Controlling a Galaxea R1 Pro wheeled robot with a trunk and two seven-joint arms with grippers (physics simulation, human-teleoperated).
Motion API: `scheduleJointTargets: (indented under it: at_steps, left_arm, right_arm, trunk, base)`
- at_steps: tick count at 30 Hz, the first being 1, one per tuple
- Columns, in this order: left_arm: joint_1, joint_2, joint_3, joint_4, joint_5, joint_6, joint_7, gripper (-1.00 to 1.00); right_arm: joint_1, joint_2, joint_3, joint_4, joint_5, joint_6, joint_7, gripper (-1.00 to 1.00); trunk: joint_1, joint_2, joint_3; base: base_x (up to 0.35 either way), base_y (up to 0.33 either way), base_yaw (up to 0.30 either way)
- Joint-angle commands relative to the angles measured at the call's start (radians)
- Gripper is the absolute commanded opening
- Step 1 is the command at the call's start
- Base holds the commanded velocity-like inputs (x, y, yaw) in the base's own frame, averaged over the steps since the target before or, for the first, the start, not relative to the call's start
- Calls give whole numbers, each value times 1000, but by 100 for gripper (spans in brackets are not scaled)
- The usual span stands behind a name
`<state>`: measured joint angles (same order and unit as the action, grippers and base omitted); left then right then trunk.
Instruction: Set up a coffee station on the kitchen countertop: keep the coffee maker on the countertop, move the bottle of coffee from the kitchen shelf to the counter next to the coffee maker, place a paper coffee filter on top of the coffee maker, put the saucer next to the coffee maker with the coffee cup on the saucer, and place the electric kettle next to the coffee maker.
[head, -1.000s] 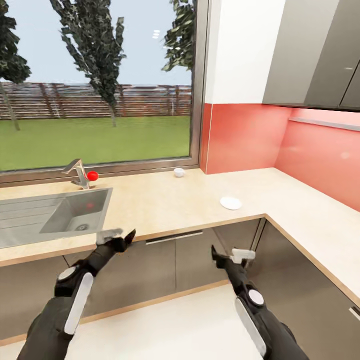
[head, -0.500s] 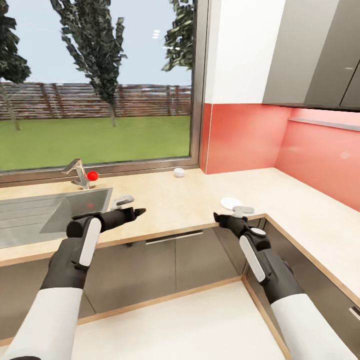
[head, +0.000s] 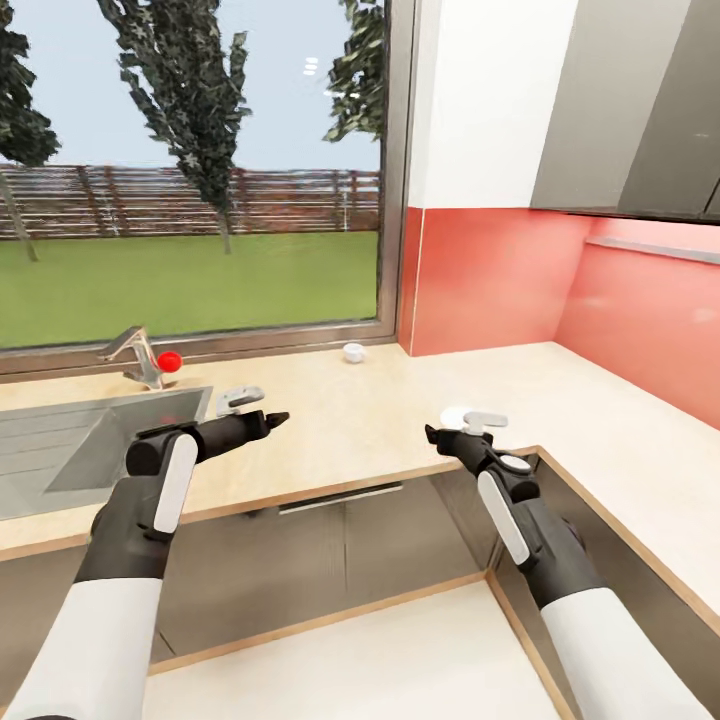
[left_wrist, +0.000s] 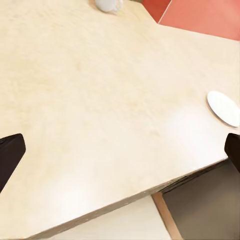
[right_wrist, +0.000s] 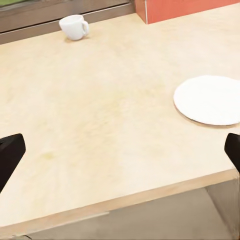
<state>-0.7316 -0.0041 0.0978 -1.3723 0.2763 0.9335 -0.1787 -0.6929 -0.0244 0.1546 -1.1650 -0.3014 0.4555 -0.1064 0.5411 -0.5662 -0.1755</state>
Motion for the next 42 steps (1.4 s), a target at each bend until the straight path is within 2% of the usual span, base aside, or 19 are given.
scheduleJointTargets:
  at_steps: [1,21,42]
  left_arm:
    - [0,0,2,-1,-6,5,-8,100]
    - [25,-2,3,-1,-5,2,-10,100]
    - [56,-2,5,9,-7,2,-9,100]
  right_arm:
    - [-1,-1,4,-1,-10,3,-10,100]
    - [1,4,8,20,-10,3,-10,100]
    - [1,8,11,90,-13,2,-9,100]
  trunk:
    - [1,-2,-2]
    - [1,-2,-2]
    - [1,-2,-2]
  base:
    - [239,-189,0]
    - [226,-215,-172]
    - [34,-9,-3]
